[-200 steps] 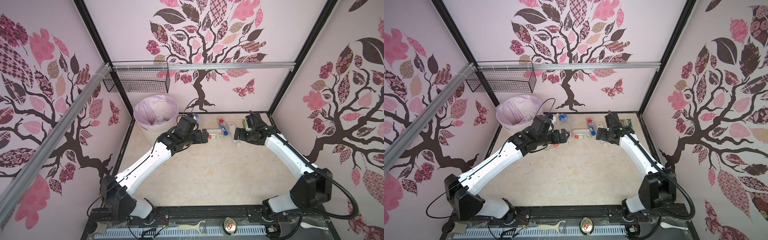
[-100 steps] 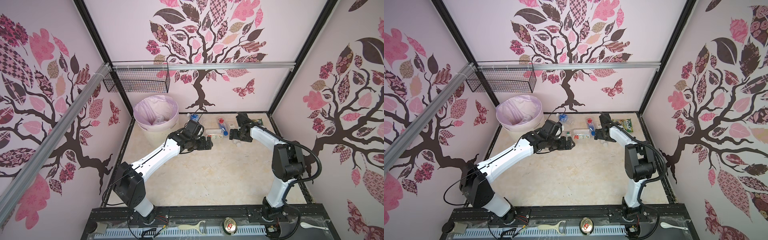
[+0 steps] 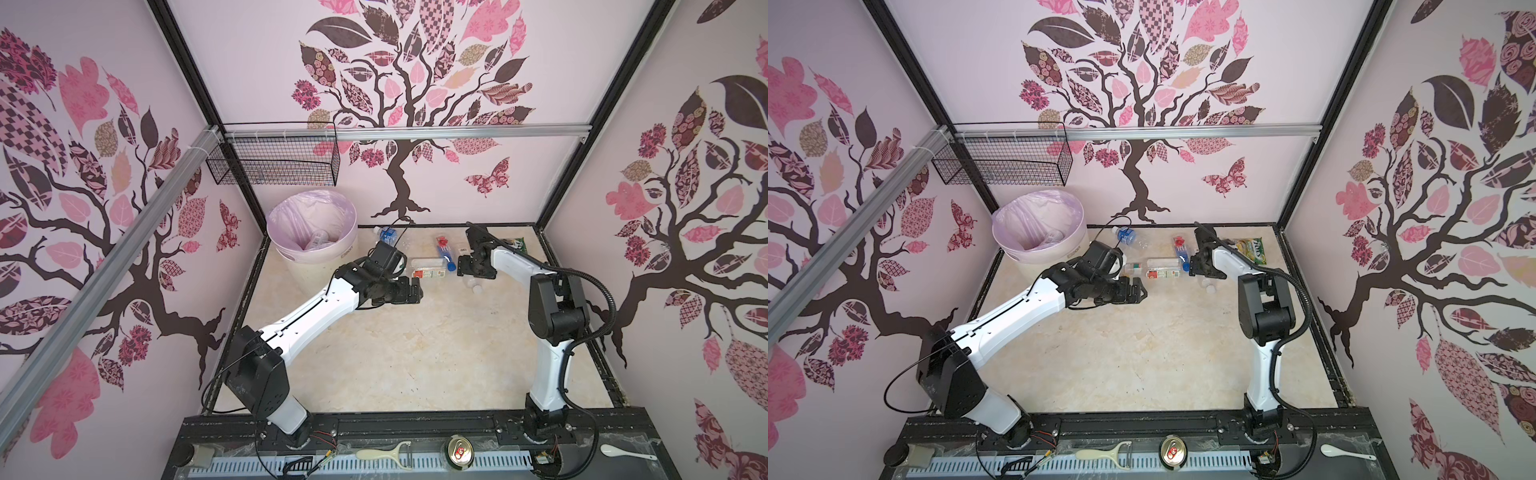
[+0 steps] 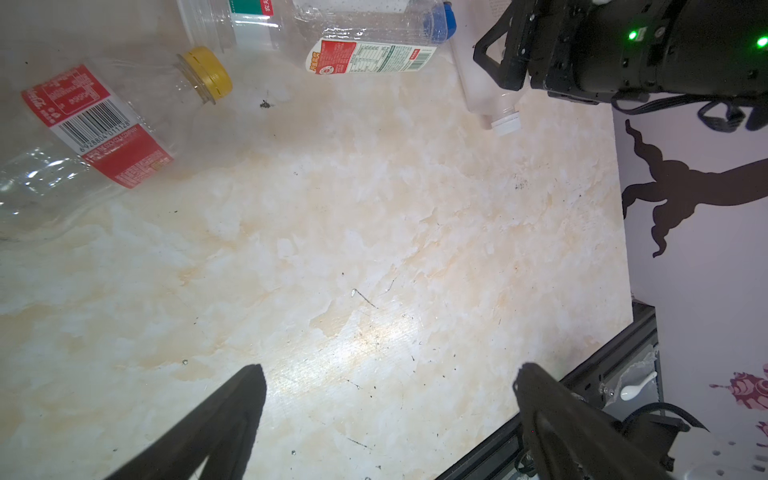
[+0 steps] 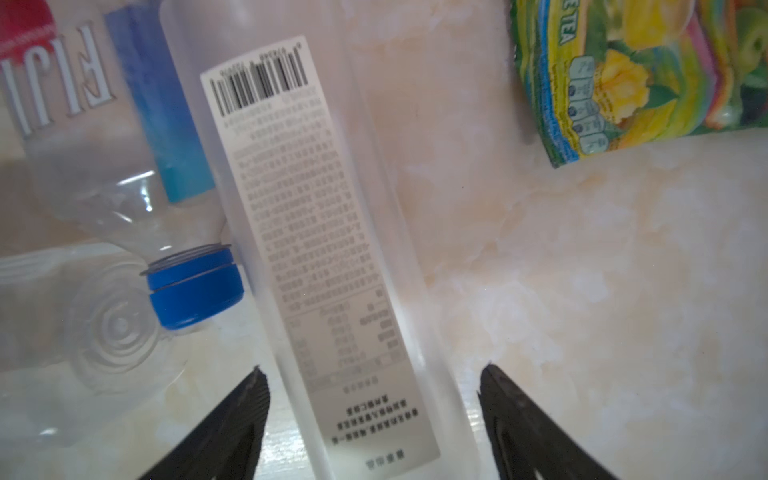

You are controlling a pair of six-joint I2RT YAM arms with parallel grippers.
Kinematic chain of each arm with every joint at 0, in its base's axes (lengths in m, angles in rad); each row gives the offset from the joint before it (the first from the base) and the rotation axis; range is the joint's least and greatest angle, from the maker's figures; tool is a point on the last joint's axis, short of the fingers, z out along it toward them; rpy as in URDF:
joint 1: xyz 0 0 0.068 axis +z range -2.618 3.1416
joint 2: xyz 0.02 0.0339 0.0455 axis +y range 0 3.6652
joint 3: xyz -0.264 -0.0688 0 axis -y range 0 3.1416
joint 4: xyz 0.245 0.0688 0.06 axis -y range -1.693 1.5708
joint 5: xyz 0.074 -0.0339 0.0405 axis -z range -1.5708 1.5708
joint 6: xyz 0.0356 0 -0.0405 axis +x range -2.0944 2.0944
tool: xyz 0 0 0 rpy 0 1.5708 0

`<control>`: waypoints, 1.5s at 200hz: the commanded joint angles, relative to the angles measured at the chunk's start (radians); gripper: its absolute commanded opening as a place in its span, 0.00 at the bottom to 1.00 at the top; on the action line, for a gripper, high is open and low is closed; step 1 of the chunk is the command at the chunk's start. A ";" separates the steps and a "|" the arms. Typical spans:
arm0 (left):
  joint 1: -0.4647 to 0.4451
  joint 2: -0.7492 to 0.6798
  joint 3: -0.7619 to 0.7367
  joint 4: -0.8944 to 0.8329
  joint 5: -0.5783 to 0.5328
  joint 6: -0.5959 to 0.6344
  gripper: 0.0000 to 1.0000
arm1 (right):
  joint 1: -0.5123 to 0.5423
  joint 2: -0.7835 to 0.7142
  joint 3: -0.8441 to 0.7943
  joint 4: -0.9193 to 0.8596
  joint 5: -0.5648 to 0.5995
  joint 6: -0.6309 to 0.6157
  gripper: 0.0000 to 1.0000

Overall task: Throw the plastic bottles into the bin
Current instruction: 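Close the right gripper on the frosted bottle's cap end and lift it upright, then grip the frosted bottle's upper end with the left gripper while right holds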

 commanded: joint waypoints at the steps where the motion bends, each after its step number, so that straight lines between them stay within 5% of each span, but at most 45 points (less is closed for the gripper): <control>1: -0.004 -0.015 -0.012 -0.009 -0.006 0.012 0.98 | -0.004 0.026 -0.009 0.006 -0.005 -0.001 0.77; 111: -0.010 0.018 0.064 -0.052 -0.054 -0.016 0.98 | -0.002 -0.137 -0.161 -0.012 -0.098 0.090 0.49; 173: 0.009 0.113 0.282 -0.058 -0.073 -0.094 0.98 | 0.012 -0.415 -0.277 -0.077 -0.227 0.139 0.49; 208: 0.062 0.205 0.444 -0.028 0.017 -0.163 0.98 | 0.073 -0.531 -0.263 -0.143 -0.270 0.181 0.49; 300: 0.113 0.302 0.496 0.117 0.139 -0.262 0.98 | 0.228 -0.503 -0.073 -0.177 -0.413 0.189 0.48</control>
